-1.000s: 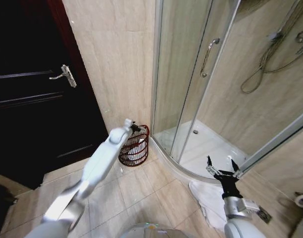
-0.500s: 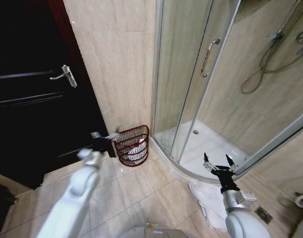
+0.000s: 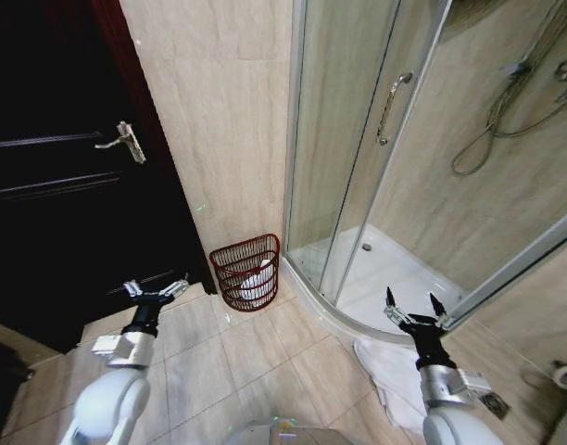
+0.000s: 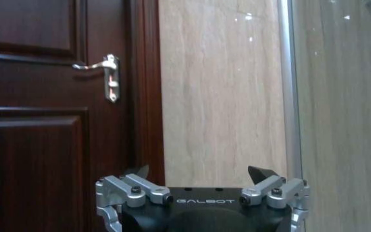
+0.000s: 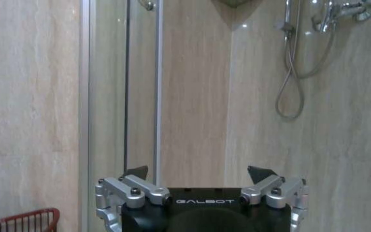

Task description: Discard the used towel into the hamper.

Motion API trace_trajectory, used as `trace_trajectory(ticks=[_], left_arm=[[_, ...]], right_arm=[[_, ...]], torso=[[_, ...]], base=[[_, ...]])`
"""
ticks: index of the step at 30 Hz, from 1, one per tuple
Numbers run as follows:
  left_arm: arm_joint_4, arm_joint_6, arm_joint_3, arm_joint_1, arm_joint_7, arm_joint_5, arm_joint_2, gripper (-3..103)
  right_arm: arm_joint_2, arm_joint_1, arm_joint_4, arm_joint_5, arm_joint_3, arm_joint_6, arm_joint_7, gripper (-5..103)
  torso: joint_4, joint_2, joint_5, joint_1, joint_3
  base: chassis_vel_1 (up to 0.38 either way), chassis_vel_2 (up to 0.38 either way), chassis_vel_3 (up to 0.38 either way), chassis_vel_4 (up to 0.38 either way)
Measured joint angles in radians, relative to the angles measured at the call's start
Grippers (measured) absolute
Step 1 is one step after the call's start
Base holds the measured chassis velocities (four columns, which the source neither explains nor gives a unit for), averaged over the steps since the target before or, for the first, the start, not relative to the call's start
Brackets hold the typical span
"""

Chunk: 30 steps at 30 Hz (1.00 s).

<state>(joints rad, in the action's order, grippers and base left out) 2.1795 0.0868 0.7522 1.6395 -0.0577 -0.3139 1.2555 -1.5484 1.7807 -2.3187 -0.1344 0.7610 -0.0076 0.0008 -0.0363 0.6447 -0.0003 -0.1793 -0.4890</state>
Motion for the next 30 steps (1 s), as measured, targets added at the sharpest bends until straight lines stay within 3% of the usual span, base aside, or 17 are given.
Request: trace_trajectory(ticks=[7, 12, 20, 30], left_arm=[[-0.036, -0.012, -0.078, -0.061, -0.009, 0.04, 0.016, 100], [0.002, -0.04, -0.112, -0.079, -0.018, 0.057, 0.018, 100], [0.082, -0.072, -0.167, -0.045, -0.027, 0.072, 0.028, 100], [0.133, -0.093, -0.191, -0.028, -0.037, 0.091, 0.02, 100]], right_arm=[[-0.017, 0.011, -0.025, 0.029, -0.008, -0.02, -0.002, 100], [-0.052, 0.019, -0.016, 0.048, -0.012, 0.028, -0.003, 100], [-0.047, 0.05, -0.004, 0.055, -0.01, 0.115, 0.014, 100], [-0.039, 0.095, -0.015, 0.038, 0.0, 0.131, 0.051, 100]], torso=[[-0.0001, 0.0, 0.0, 0.0, 0.0], [-0.0001, 0.0, 0.0003, 0.0, 0.0], [-0.0003, 0.0, 0.0004, 0.0, 0.0], [-0.0001, 0.0, 0.0003, 0.0, 0.0]], base=[[0.0, 0.0, 0.0, 0.0], [0.0, 0.0, 0.0, 0.0], [0.057, -0.05, -0.067, 0.055], [0.103, -0.111, -0.105, 0.109]])
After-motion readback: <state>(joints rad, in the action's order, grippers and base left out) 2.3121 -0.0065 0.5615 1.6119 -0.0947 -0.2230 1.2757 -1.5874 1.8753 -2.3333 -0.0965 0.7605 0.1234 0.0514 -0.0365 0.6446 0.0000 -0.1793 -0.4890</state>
